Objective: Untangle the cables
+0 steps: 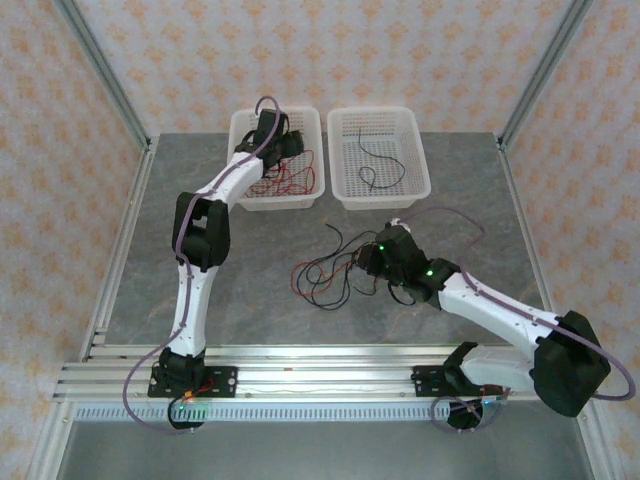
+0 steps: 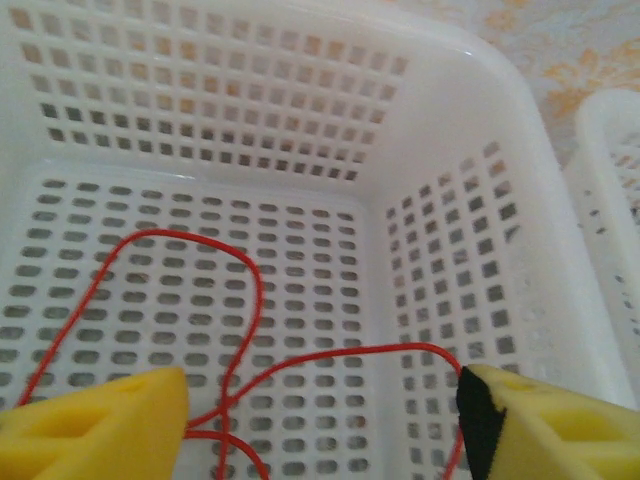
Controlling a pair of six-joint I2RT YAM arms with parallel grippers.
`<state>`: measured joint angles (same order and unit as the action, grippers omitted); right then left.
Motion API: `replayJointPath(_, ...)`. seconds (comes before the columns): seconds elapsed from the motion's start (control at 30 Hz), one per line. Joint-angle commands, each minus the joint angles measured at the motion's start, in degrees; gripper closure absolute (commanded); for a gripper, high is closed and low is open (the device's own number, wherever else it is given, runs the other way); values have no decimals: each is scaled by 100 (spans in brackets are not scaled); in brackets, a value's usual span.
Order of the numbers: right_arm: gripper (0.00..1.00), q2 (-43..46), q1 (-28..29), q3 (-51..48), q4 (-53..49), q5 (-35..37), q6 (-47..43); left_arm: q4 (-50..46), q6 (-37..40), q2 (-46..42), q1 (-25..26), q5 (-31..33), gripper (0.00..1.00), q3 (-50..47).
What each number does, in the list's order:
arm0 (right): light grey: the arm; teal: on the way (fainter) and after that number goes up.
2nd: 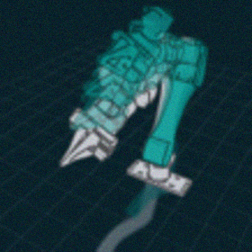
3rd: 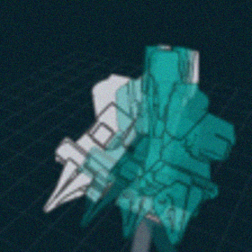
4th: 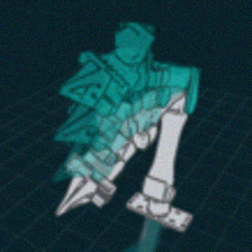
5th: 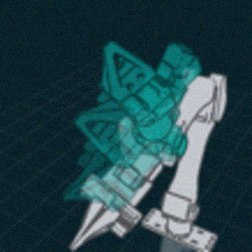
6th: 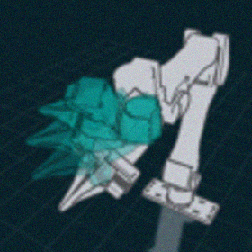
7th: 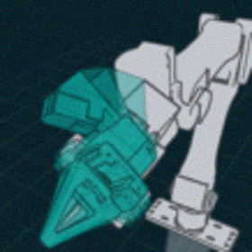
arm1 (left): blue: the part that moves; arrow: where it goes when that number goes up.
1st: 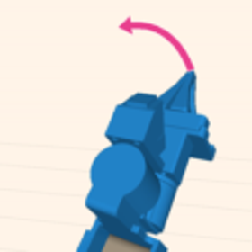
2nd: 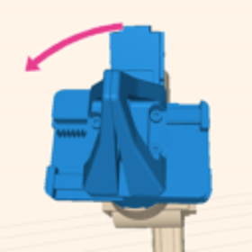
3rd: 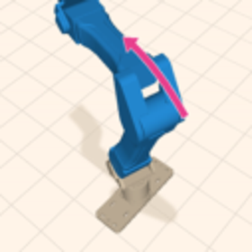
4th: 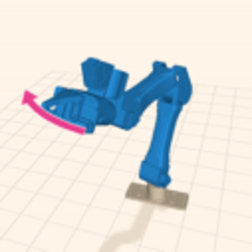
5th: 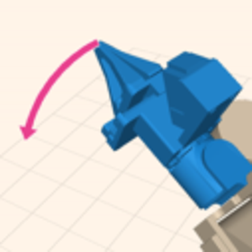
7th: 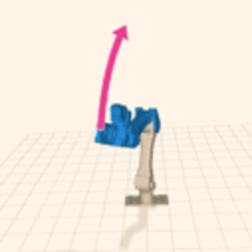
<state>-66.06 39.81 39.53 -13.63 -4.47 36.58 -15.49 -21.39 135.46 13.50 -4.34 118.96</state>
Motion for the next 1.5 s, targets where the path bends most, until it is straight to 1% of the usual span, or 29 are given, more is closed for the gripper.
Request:
replayJointPath(0.0, 64, -50, 9, 88, -243, 163, -10, -377, 118, -551, 23, -243, 25, 140)
replayJointPath(0.1, 64, -126, 9, 132, -313, 207, -19, -412, 226, -1012, 54, -276, 24, -84)
replayJointPath(0.2, 64, -425, 26, 190, -362, 210, -30, -321, 275, -1581, 124, -317, 24, -476)
replayJointPath(0.33, 64, -659, 173, 330, -431, 311, -44, -67, 250, -2480, 277, -301, 24, -1269)
replayJointPath(0.43, 64, -901, 319, 479, -560, 402, -54, 101, 158, -3198, 435, -239, 24, -1901)
replayJointPath(0.57, 64, -1184, 522, 655, -739, 753, -65, 205, 14, -3978, 658, -140, 24, -2718)
replayJointPath(0.77, 64, -1586, 519, 1112, -940, 1321, -415, 537, -340, -5047, 909, -72, 25, -4089)
replayJointPath(0.93, 65, -2181, 373, 1509, -704, 1200, -682, 693, -656, -5841, 1053, 5, 26, -5055)
replayJointPath(1.17, 69, -2951, 308, 1924, -480, 947, -842, 679, -935, -6614, 1123, 88, 27, -5952)
replayJointPath(1.27, 71, -3157, 308, 2001, -366, 752, -897, 594, -955, -6772, 1129, 181, 27, -6135)
replayJointPath(1.47, 70, -3413, 381, 2074, -226, 470, -811, 522, -959, -6892, 1124, 227, 27, -6270)
